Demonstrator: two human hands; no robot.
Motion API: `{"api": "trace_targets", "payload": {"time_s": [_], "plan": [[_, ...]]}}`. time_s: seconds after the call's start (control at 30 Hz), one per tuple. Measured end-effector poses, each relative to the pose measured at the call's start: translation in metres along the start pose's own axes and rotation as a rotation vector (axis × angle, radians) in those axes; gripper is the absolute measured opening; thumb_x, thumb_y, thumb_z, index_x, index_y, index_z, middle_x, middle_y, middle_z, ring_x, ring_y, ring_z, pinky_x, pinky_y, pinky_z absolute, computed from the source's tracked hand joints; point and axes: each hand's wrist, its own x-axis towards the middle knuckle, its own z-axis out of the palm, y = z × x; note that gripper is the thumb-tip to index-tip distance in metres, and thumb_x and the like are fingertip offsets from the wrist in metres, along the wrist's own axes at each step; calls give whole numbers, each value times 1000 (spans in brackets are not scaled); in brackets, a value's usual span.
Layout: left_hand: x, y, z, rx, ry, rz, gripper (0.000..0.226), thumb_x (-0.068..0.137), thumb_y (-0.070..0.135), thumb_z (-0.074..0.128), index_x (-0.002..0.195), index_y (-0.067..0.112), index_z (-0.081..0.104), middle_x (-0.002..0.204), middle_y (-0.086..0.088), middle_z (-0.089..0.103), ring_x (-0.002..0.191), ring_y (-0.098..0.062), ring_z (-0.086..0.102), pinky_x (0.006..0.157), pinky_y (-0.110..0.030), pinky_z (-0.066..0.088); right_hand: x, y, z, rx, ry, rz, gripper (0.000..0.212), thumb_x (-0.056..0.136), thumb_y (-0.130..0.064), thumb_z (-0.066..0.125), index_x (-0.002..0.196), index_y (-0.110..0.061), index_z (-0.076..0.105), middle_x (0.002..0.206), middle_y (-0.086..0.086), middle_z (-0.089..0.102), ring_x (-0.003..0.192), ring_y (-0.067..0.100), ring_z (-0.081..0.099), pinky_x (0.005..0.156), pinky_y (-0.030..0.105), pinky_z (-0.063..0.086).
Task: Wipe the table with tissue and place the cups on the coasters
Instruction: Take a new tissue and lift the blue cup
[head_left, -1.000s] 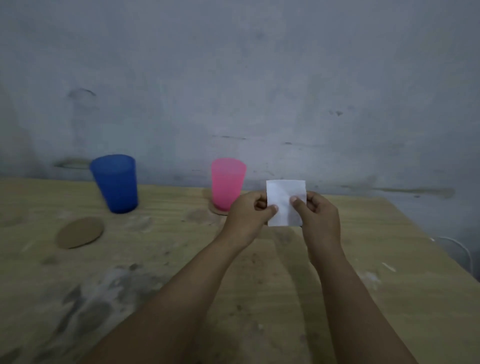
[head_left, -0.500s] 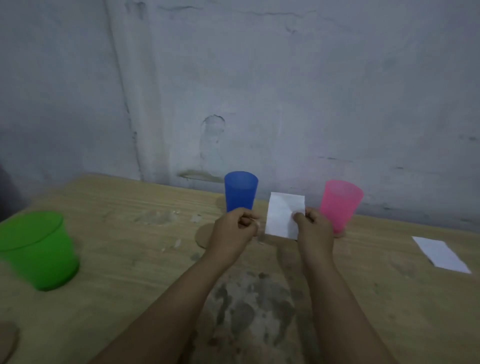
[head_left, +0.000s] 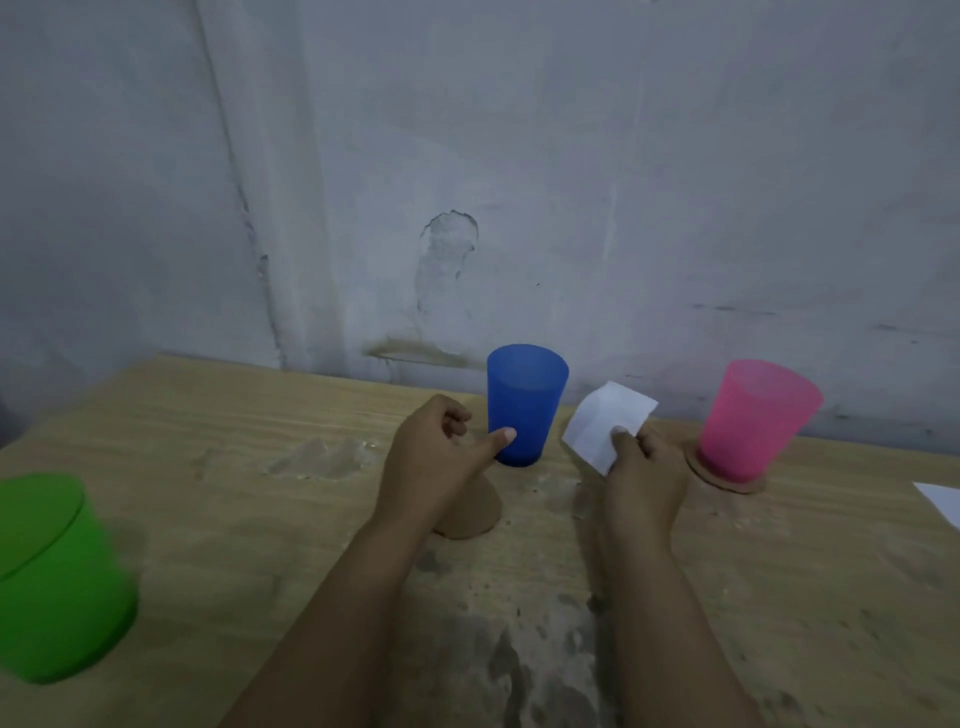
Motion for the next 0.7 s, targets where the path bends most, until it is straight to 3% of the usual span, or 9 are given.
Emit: {"api": "trace_targets", "payload": {"time_s": [0.07, 0.13, 0.23, 0.37, 0.4, 0.5, 0.6, 0.7], "plan": [[7, 3, 4, 10, -21, 43, 56, 57, 67, 71, 97, 32, 55, 93, 20, 56, 86, 9, 51, 62, -13, 36, -2, 2, 3, 0, -27, -37, 31, 90, -7, 52, 58, -8, 51, 58, -1, 46, 52, 2, 43, 45, 12, 33], [10, 4, 7, 28, -24, 101, 71, 55, 72, 68, 112, 33, 54, 102, 21, 55, 91, 10, 50, 67, -10, 35, -3, 4, 6, -1, -47, -45, 33, 90, -8, 53, 57, -15, 52, 56, -5, 47, 53, 3, 44, 50, 17, 36], [12, 3, 13, 16, -51, 146, 84, 56, 73, 68, 127, 34, 49, 112, 26, 50, 100, 8, 46, 73, -8, 32, -3, 4, 8, 14, -68, -52, 29, 90, -9, 53, 61, -11, 56, 58, -4, 49, 59, 9, 45, 56, 24, 37], [13, 2, 21, -13, -123, 150, 74, 65, 59, 74, 129, 34, 48, 121, 22, 55, 105, 8, 46, 75, -8, 33, -2, 5, 8, 11, -93, -65, 22, 89, -9, 53, 73, 5, 57, 64, 12, 48, 65, 15, 46, 61, 29, 36], [13, 2, 21, -26, -122, 148, 70, 66, 55, 76, 127, 33, 49, 119, 21, 57, 101, 11, 48, 73, -6, 34, -2, 5, 9, 10, -101, -64, 22, 89, -9, 53, 70, -2, 61, 63, 10, 53, 66, 13, 49, 61, 28, 39], [13, 9, 18, -89, -81, 135, 61, 67, 49, 78, 121, 31, 53, 106, 25, 58, 93, 20, 51, 69, 0, 39, -5, 1, 10, 29, -115, -51, 35, 89, -7, 51, 68, -33, 62, 72, -16, 63, 69, -1, 57, 61, 18, 45], [14, 20, 13, -189, -41, 100, 58, 68, 50, 77, 117, 26, 57, 106, 19, 63, 92, 14, 56, 77, -11, 44, -7, -2, 11, 67, -141, -19, 36, 88, -6, 50, 74, -36, 64, 76, -19, 66, 74, -2, 61, 66, 19, 48], [14, 31, 8, -244, -29, 91, 62, 68, 51, 76, 119, 22, 57, 105, 17, 65, 92, 10, 58, 78, -18, 48, -8, -4, 11, 120, -193, 57, 34, 89, -6, 50, 76, -31, 69, 80, -10, 70, 82, 14, 66, 73, 31, 54]]}}
